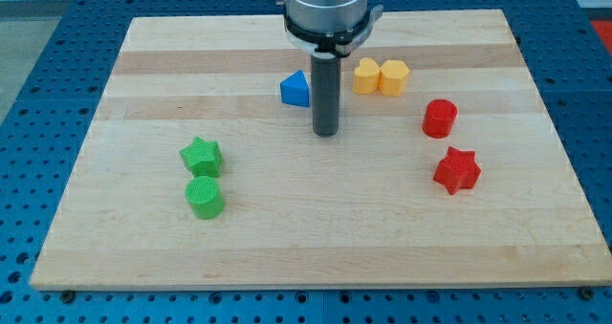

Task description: Push the red circle into the red star

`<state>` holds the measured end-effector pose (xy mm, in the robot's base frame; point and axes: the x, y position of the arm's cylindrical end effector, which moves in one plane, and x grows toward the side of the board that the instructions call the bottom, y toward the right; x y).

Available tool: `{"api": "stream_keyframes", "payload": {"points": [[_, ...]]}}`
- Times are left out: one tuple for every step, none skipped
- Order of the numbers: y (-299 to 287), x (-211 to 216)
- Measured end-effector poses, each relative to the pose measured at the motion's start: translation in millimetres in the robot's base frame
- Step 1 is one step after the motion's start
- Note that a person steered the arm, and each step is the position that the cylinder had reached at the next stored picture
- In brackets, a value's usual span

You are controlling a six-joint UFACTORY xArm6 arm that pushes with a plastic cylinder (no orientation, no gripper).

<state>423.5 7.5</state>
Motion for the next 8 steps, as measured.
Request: {"api": "stream_keyframes", "payload": {"points": [[0,-7],[18,26],[57,58],[57,44],[67,26],[88,10],[95,-8],[95,-34]]}}
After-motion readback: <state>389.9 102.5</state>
